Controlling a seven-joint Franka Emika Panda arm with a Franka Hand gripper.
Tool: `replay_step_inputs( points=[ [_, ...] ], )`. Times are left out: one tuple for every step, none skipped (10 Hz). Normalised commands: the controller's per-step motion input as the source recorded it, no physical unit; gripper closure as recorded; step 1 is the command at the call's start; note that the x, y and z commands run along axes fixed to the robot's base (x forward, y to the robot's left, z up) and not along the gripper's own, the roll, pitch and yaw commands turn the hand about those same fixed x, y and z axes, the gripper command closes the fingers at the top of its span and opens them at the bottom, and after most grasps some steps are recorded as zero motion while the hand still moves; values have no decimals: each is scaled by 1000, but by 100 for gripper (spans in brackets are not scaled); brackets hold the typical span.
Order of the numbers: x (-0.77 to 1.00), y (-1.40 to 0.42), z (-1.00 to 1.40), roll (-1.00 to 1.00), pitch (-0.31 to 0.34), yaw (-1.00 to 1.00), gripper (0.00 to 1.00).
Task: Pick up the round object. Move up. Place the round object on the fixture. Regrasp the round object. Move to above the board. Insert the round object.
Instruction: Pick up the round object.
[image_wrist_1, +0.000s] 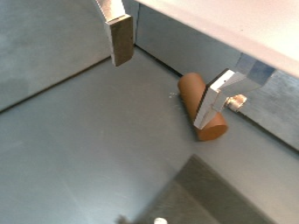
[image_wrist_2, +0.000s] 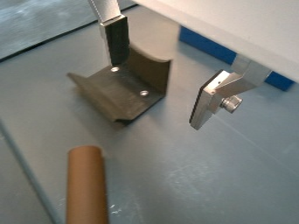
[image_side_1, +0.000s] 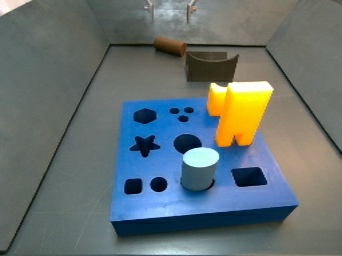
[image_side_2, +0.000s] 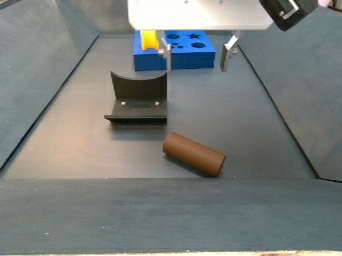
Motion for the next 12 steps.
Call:
replay_step_inputs(
  points=[
    [480, 166, -180, 171, 0, 594, 0],
    [466, 151, -280, 149, 0, 620, 0],
    [431, 223, -451, 63, 0, 600, 0],
    [243, 386, -740, 23, -49, 603, 0],
    [103, 560, -857, 0, -69, 569, 0],
    [0, 663, -786, -111, -100, 491, 0],
    [-9, 640, -709, -291, -166, 474, 0],
    [-40, 574, -631, -457, -160, 451, 0],
    [0, 491, -520, -589, -131, 423, 0],
    [0, 429, -517, -626, -54, 351, 0],
    [0, 394, -483, -671, -20, 317, 0],
    [0, 246, -371, -669, 0, 234, 0]
  ],
)
